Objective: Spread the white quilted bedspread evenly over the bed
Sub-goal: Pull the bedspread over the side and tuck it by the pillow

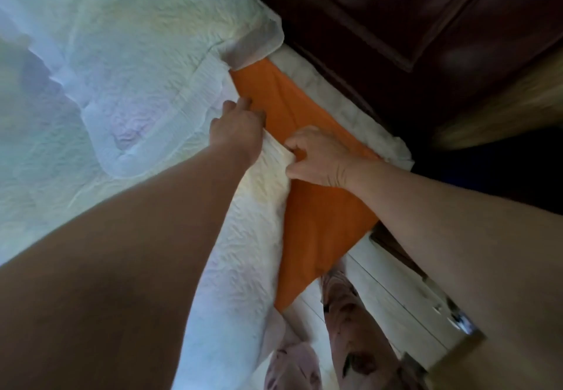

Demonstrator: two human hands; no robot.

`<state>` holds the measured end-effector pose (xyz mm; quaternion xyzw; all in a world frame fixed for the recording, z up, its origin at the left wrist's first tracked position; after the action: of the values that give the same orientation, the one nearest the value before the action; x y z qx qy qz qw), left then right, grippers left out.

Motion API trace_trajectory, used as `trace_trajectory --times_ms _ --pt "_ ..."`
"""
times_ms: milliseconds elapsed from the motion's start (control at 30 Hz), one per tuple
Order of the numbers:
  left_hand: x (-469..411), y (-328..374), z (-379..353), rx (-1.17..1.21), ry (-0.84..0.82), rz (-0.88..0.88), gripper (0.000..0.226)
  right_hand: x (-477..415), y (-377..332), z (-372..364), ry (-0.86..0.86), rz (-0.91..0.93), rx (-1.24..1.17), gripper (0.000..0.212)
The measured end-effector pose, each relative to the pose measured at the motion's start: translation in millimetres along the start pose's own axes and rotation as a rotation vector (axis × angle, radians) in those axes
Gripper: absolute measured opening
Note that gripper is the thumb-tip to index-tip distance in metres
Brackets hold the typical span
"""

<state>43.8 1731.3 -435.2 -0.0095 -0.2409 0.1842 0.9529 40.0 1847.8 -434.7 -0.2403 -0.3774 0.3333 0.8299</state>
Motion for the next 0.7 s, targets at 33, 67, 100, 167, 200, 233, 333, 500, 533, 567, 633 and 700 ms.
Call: trace_trajectory --times_ms 33,67,100,167,200,233,333,500,533,567,633,700 --pt "1.9 -3.2 1.2 0.008 -0.005 0.018 0.038 5.0 -4.2 3.8 0.022 0.011 -0.027 0.024" --pt "3.4 -4.4 2.6 0.015 -0.003 0.023 0.038 9.1 -5.9 6.0 0.008 -0.001 -0.061 0.024" --pt "5.1 -3.8 4.7 0.020 0.005 0.023 0.038 13.8 -6.1 6.8 -0.025 -0.017 -0.093 0.022" --pt "8.8 -0.6 8.3 0.024 0.020 0.027 0.038 23.3 -2.8 4.7 -0.112 -0.065 -0.079 0.014" --pt "11.0 1.9 9.4 0.021 0.021 0.025 0.039 26.3 -0.5 5.2 -0.125 -0.075 -0.035 0.015" --pt "14.7 6.7 10.6 0.012 0.020 0.010 0.039 29.9 0.5 8.3 -0.113 -0.069 0.010 0.019" --pt "25.6 21.3 15.4 -0.055 0.033 -0.062 0.039 36.0 -7.6 19.9 -0.051 -0.014 0.114 0.024" --pt "36.3 19.7 20.1 -0.097 0.019 -0.068 0.035 62.8 -4.0 9.4 -0.139 -0.099 -0.071 0.033" --pt "38.3 19.5 21.0 -0.110 0.020 -0.073 0.035 69.0 1.2 3.5 -0.176 -0.130 -0.067 0.030" --pt "41.2 20.7 21.7 -0.123 0.025 -0.082 0.034 75.2 6.5 -0.2 -0.197 -0.151 -0.048 0.024" --pt "47.2 27.5 22.7 -0.156 0.039 -0.117 0.032 87.7 15.9 -6.6 -0.281 -0.220 0.032 0.016" --pt "52.1 36.8 22.4 -0.179 0.044 -0.160 0.032 100.3 23.4 -7.0 -0.405 -0.297 0.164 0.044"
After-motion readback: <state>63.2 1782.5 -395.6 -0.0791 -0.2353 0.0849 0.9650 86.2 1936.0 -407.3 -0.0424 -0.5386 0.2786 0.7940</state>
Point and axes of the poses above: each hand's wrist, its own x-axis away from the middle knuckle, its own z-axis out of the back of the hand, y = z × x, the point moved 8 cm from there along -x, towards the middle knuckle, and after that the axes turned 3 degrees about z, right-handed, at the moved point
